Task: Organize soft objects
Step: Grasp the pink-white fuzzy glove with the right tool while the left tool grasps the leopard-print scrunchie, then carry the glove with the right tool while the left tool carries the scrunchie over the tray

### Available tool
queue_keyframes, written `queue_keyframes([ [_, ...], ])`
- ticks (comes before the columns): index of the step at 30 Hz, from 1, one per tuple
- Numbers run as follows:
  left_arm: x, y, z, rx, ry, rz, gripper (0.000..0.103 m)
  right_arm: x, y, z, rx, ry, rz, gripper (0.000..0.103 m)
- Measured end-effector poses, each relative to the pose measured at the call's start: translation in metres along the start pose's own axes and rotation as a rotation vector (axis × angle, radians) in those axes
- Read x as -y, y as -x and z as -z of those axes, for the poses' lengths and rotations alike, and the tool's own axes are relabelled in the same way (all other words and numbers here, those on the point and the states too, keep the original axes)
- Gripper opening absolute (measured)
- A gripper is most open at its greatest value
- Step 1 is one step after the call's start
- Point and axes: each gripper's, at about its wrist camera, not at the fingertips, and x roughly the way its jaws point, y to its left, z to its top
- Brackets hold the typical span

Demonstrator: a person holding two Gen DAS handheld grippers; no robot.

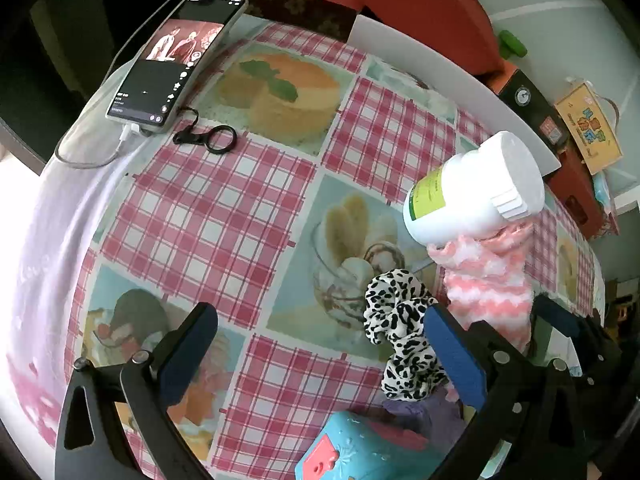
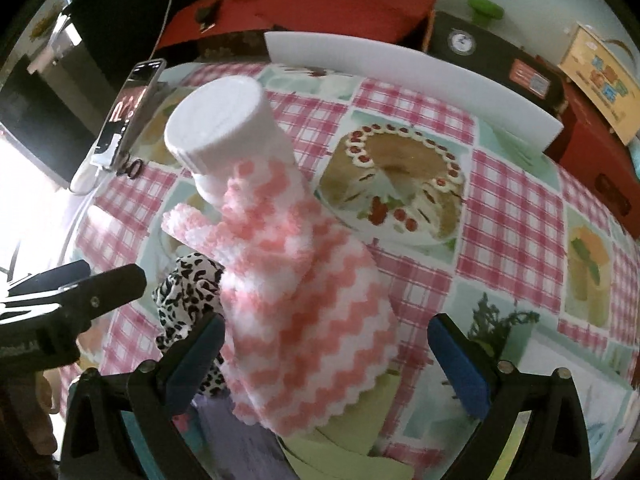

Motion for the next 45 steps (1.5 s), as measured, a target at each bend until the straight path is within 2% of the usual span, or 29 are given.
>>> queue_keyframes([
  [4,0.001,-0.001,0.001,-0.011,0.009,0.019,0.102,-0.007,-0.003,-0.002,0.013,0.018,-0.015,0.088],
  [6,0.003,-0.003,0.000,-0.016,0.003,0.022,0.102,-0.009,-0.004,-0.001,0.016,0.026,-0.015,0.076],
  [8,0.006,-0.004,0.000,-0.020,-0.004,0.028,0.102,-0.006,-0.006,-0.001,0.007,0.020,-0.036,0.052],
  [13,0.013,-0.006,0.000,-0.023,-0.026,0.041,0.102,0.010,-0.001,0.003,0.028,-0.021,-0.073,0.032],
  [19,0.027,-0.007,0.000,-0.023,-0.071,0.063,0.098,0.023,0.011,0.010,0.066,-0.047,-0.078,0.025],
  [27,0.043,-0.017,0.001,-0.054,-0.127,0.070,0.066,0.031,0.023,0.026,0.101,-0.084,-0.091,0.025],
  [30,0.051,-0.019,0.002,-0.058,-0.152,0.079,0.058,0.029,0.023,0.029,0.104,-0.078,-0.091,0.025],
  [34,0.060,-0.023,0.003,-0.066,-0.167,0.088,0.052,0.027,0.020,0.032,0.102,-0.080,-0.107,0.025],
  [36,0.064,-0.026,0.003,-0.072,-0.169,0.088,0.041,0.025,0.019,0.033,0.100,-0.079,-0.112,0.025],
  [45,0.073,-0.023,0.003,-0.053,-0.175,0.096,0.026,0.027,0.021,0.034,0.109,-0.087,-0.124,0.025],
])
